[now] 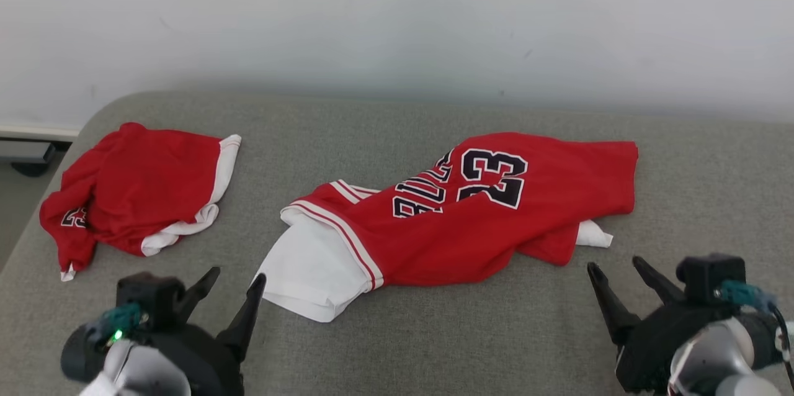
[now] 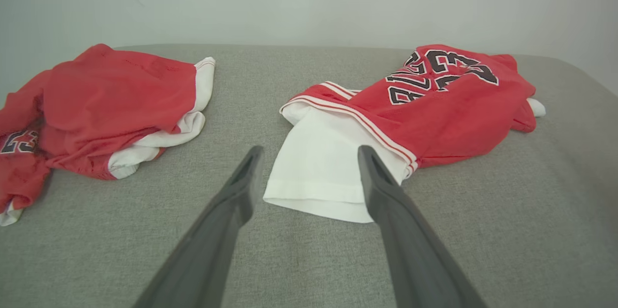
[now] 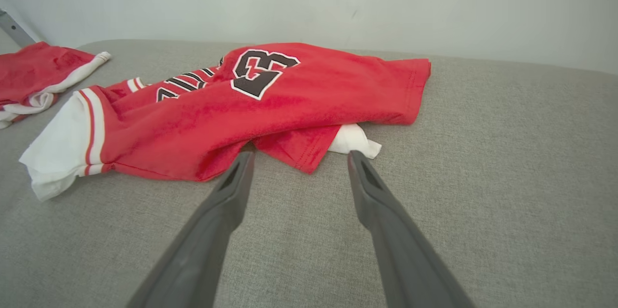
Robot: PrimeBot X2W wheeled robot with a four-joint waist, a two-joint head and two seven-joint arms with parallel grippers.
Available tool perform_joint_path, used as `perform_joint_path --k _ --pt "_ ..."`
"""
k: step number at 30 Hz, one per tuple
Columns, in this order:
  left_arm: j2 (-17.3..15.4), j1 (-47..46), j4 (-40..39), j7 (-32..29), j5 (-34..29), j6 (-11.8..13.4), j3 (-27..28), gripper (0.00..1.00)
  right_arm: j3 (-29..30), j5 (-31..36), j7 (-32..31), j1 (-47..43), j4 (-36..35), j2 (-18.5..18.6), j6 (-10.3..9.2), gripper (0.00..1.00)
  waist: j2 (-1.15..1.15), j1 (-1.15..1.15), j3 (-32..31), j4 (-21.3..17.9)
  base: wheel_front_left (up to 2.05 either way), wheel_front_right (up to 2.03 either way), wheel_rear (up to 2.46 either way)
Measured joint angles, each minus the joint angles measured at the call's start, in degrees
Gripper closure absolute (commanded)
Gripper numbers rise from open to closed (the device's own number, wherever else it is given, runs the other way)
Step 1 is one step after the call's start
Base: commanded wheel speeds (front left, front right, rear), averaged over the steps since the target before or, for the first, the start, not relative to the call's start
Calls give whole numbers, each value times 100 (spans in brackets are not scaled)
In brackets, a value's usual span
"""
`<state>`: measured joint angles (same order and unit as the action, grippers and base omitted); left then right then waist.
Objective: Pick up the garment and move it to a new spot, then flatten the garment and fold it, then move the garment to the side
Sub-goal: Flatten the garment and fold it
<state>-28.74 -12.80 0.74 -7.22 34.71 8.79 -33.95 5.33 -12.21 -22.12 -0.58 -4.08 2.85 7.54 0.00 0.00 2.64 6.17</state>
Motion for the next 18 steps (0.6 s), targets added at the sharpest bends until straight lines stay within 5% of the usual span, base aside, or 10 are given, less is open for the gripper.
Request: perform_joint_path --k 11,18 --pt "469 -1101 1607 -327 179 -659 -259 0 -94 485 -565 859 669 0 0 0 1 1 522 20 0 0 0" --pt "605 -1561 2370 -552 270 -789 -281 0 -113 535 -609 1189 971 0 0 0 1 1 828 21 0 0 0"
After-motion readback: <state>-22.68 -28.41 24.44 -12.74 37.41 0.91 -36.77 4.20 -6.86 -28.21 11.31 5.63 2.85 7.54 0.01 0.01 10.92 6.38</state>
